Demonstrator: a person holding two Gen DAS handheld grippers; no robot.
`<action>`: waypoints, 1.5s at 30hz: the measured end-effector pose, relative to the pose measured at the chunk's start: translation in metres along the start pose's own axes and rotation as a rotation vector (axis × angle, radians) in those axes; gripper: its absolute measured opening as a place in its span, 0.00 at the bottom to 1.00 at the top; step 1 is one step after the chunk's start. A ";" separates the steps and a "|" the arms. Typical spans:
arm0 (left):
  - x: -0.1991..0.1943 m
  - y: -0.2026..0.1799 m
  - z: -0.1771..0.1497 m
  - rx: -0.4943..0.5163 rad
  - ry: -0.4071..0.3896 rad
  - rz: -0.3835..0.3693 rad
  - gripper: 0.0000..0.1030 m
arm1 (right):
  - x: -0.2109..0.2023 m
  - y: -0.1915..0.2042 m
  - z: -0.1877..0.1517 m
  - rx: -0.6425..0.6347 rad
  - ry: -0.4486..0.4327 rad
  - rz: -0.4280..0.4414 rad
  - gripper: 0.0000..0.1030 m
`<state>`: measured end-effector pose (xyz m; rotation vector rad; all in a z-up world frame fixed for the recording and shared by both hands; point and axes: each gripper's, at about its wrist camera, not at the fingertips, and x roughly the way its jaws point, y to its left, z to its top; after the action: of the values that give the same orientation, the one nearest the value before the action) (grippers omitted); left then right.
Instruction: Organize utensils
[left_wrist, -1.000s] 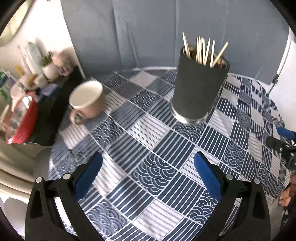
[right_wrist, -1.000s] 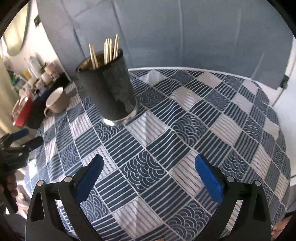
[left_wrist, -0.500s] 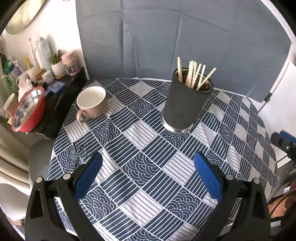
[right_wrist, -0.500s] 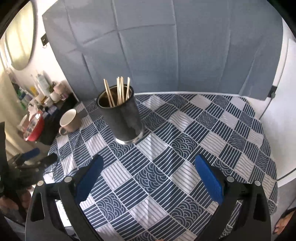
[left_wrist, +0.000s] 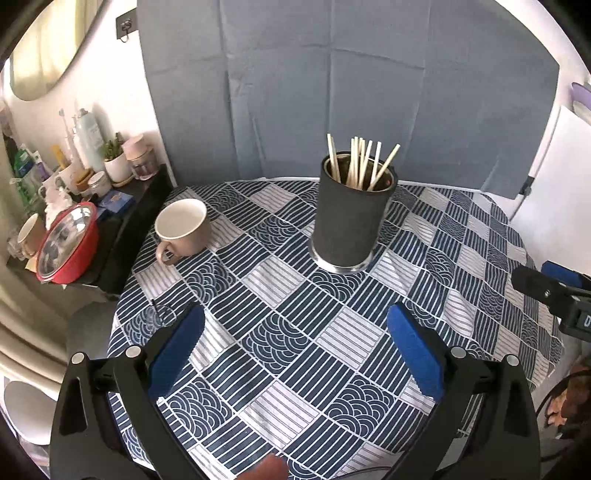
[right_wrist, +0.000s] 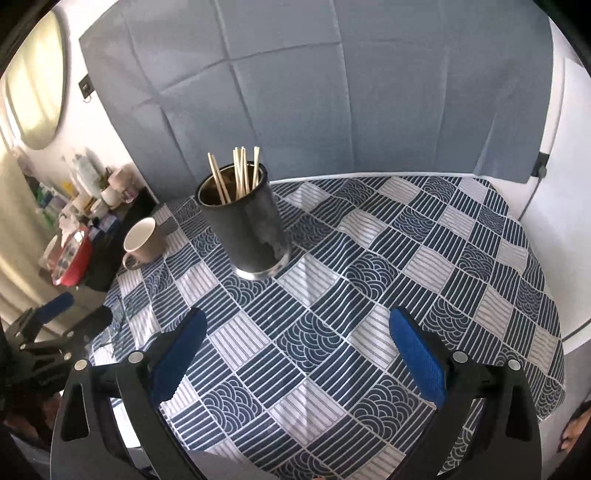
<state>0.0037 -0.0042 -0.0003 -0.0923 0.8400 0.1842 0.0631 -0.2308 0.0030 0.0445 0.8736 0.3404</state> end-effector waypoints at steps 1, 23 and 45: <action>-0.001 0.001 0.000 -0.009 -0.002 0.001 0.94 | 0.000 0.001 0.000 -0.006 -0.001 0.001 0.92; -0.010 0.007 -0.006 -0.078 -0.006 0.026 0.94 | -0.013 0.015 -0.007 -0.081 -0.033 0.025 0.92; -0.012 0.002 -0.006 -0.058 -0.008 0.024 0.94 | -0.015 0.009 -0.008 -0.057 -0.031 0.047 0.92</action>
<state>-0.0095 -0.0044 0.0045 -0.1363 0.8282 0.2315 0.0461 -0.2274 0.0108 0.0176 0.8325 0.4071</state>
